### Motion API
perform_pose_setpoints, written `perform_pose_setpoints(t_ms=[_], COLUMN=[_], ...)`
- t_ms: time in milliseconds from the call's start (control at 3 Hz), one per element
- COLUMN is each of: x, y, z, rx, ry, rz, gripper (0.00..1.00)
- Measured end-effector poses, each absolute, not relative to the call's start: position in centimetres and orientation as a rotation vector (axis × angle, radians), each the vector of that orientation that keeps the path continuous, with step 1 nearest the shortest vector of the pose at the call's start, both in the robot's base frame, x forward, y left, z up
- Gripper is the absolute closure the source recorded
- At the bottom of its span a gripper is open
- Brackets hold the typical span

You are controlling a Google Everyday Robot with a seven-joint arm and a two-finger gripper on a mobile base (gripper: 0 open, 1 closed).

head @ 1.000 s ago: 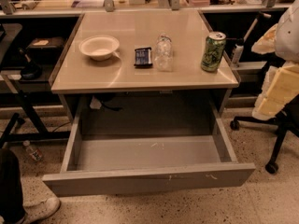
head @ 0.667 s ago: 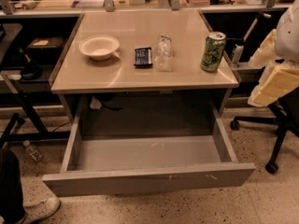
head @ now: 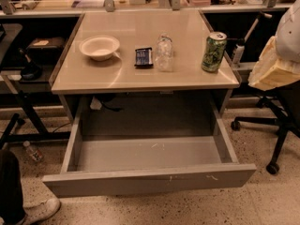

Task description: Close top drawer

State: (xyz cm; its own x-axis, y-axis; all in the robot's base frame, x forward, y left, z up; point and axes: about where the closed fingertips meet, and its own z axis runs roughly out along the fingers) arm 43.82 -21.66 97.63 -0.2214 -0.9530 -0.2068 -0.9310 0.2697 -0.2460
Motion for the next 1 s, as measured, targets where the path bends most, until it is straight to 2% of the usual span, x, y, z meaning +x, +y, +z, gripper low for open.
perform_pose_setpoints(t_ms=[333,667,1000], x=[43.8,43.8,43.0], y=[-21.7,-21.7,-23.0], z=[97.6,97.6,96.4], rx=[-1.724,-1.724,-1.684], ry=[2.232,2.232,2.308], rz=[-0.099,-0.099,-0.18], gripper=[1.0,1.0,1.0])
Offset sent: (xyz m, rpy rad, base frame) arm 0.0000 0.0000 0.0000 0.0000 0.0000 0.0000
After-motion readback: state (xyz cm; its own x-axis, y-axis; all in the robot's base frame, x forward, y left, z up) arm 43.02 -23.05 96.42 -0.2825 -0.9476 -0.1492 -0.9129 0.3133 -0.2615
